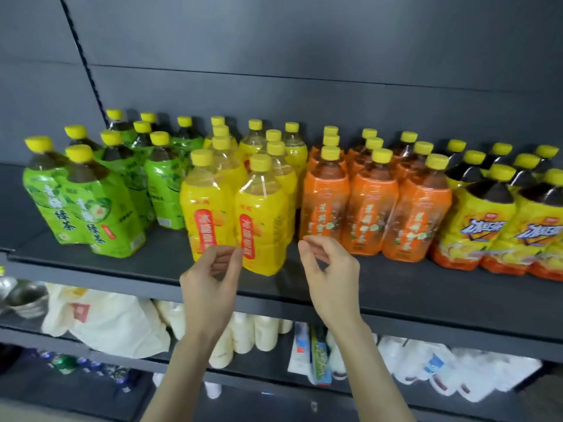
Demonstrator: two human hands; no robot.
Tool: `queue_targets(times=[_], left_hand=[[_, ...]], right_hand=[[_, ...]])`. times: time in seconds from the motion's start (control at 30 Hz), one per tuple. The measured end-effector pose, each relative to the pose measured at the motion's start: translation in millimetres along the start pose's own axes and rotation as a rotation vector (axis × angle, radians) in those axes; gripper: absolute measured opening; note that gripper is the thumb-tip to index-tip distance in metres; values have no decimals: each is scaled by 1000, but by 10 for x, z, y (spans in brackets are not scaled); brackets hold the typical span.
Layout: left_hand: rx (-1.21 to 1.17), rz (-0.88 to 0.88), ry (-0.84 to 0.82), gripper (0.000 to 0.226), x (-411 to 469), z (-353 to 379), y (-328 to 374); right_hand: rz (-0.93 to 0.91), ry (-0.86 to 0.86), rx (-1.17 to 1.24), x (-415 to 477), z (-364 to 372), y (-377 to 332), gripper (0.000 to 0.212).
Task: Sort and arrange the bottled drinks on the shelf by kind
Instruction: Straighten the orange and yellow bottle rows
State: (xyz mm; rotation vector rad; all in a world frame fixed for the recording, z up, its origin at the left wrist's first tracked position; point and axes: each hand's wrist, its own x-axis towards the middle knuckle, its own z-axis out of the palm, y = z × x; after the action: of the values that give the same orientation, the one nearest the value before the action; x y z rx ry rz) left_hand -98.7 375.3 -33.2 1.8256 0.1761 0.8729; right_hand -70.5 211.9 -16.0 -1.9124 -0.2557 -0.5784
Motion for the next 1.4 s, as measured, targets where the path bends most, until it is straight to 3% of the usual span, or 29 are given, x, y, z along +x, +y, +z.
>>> queue_targets(times=[0.17, 0.3, 0.5, 0.63, 0.9, 1.13, 1.4], left_hand=[[-31, -1, -49, 5, 298, -435, -370], [-78, -77, -110, 35, 509, -507, -548], [-145, -168, -214, 81, 850, -340, -705], [-221, -206, -259, 107, 1038, -170, -716], [-327, -215, -264, 94, 1166, -56, -908], [-313, -188, -230, 81, 1155, -18, -994], [-343, -144, -300, 86, 1205, -128, -1063]], right_hand=[[44, 65, -18, -98, 566, -144, 19], [112, 132, -23, -100, 777, -206, 29], [256, 115, 85, 103, 928, -207, 81], [265, 68, 151, 238, 1015, -166, 89], [298, 76, 213, 323, 1160, 18, 96], [267, 132, 267, 299, 1144, 138, 70], [279, 191, 280, 237, 1234, 91, 66]])
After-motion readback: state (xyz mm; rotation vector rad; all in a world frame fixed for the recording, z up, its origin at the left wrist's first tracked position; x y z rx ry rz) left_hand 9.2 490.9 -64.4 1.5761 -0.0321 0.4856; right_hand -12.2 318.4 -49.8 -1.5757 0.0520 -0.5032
